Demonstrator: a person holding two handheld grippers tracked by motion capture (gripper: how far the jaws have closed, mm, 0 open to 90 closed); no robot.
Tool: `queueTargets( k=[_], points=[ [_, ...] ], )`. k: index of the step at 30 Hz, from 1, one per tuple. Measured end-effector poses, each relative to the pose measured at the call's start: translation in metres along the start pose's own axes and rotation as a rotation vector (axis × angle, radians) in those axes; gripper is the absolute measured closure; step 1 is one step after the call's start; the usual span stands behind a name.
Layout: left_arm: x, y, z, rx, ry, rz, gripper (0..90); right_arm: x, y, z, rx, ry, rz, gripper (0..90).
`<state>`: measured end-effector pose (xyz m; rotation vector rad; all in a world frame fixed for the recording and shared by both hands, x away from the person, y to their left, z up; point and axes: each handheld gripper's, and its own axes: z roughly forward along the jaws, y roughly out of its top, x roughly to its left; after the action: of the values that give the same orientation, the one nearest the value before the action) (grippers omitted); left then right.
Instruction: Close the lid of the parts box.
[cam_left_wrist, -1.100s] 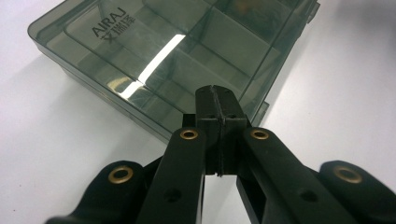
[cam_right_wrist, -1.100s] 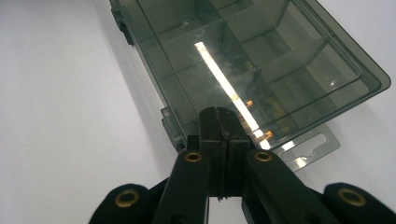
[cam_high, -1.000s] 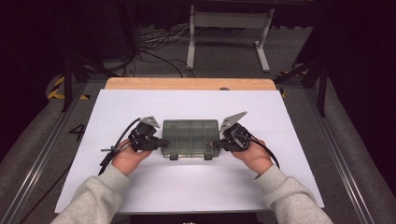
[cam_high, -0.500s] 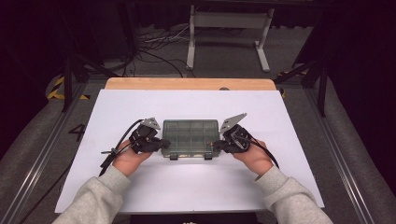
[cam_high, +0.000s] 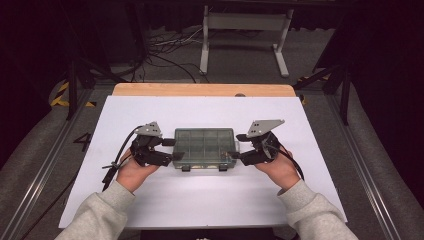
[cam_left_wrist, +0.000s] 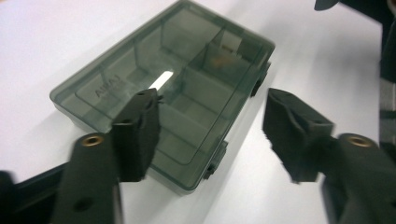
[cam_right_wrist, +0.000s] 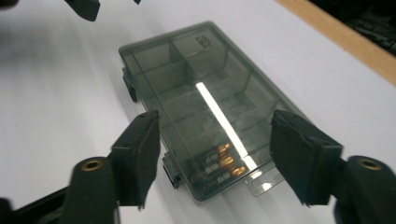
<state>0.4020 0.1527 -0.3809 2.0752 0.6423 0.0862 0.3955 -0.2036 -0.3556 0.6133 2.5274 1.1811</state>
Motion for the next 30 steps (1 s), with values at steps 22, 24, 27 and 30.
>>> queueTargets(
  k=[22,24,27,30],
  points=[
    [-0.010,-0.036,-0.048,-0.287,0.092,-0.010,0.0,0.011,-0.028,-0.047,-0.296,-0.099,-0.029,0.0],
    [-0.010,-0.042,-0.051,-0.301,0.103,-0.012,0.0,0.012,-0.032,-0.050,-0.317,-0.109,-0.030,0.0],
    [-0.010,-0.050,-0.053,-0.316,0.113,-0.023,0.0,0.013,-0.037,-0.053,-0.330,-0.118,-0.031,0.0],
    [-0.010,-0.058,-0.056,-0.340,0.126,-0.029,0.0,0.015,-0.047,-0.058,-0.371,-0.135,-0.030,0.0]
  ],
)
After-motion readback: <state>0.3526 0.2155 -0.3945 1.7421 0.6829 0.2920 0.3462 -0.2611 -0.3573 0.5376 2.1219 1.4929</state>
